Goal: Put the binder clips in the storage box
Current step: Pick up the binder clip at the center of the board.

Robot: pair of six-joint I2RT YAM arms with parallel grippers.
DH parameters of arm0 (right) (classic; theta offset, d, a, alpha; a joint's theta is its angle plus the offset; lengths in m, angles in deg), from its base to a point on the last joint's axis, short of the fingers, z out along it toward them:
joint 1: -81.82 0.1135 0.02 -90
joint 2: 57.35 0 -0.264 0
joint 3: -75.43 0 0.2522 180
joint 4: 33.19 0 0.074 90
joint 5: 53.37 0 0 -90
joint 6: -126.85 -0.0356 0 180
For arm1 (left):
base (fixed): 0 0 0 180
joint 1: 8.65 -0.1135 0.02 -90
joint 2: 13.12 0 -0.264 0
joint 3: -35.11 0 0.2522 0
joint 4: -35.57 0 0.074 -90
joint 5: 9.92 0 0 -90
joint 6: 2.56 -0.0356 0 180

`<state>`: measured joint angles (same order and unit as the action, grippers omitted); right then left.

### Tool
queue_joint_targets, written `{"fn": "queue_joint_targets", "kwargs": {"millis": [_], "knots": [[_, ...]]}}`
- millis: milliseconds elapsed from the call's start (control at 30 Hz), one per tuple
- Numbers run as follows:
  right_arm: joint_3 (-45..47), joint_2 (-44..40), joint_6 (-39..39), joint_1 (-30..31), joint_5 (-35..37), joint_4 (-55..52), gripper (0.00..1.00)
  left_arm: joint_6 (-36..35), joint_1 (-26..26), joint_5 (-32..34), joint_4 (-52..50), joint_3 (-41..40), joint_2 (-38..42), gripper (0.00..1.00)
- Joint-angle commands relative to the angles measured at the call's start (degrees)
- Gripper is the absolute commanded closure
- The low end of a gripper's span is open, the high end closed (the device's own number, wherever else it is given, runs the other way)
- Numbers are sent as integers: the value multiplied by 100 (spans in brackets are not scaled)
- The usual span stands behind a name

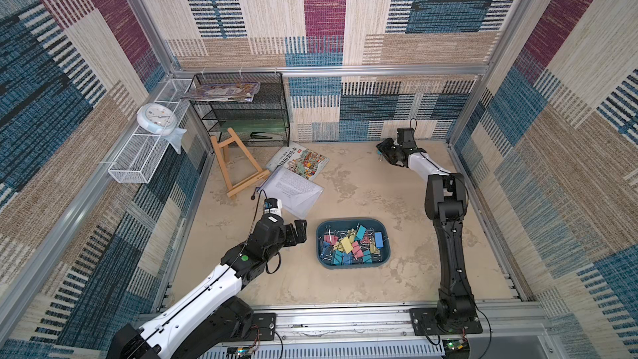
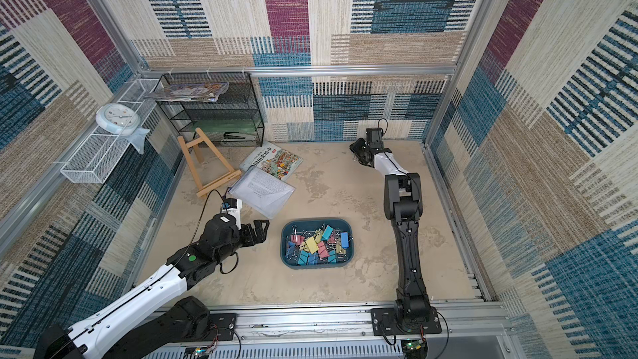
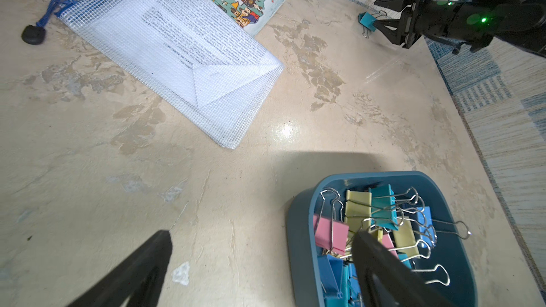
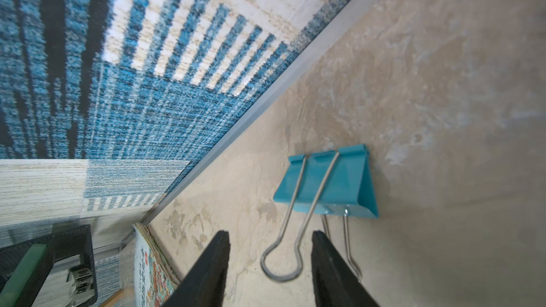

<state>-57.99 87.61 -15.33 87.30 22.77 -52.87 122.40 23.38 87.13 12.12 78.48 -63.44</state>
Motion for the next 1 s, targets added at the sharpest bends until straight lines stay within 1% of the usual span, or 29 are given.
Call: {"fn": "queue_joint_targets", "kwargs": {"millis": [0, 200, 367, 467, 633, 800, 867, 967], "knots": [[4, 66, -168, -57, -149, 249, 52, 4, -4, 59, 13, -116, 74, 1], [-27, 82, -256, -149, -222, 282, 49, -14, -13, 18, 57, -39, -85, 0], [-67, 159, -387, -209, -301, 323, 55, -10, -13, -10, 117, -9, -138, 1], [-67, 182, -402, -231, -283, 301, 60, -10, -13, -6, 117, -24, -151, 1], [-60, 200, -316, -251, -336, 249, 75, 18, -13, 5, 126, -65, -120, 1], [68, 76, -121, -249, -361, 188, 86, -7, -13, 7, 82, -27, -115, 1], [193, -18, -19, -257, -402, 178, 92, -12, -13, 14, 68, -25, -98, 1], [437, -213, 135, -250, -488, 195, 99, 9, -13, 25, 47, -34, -70, 1]]}}
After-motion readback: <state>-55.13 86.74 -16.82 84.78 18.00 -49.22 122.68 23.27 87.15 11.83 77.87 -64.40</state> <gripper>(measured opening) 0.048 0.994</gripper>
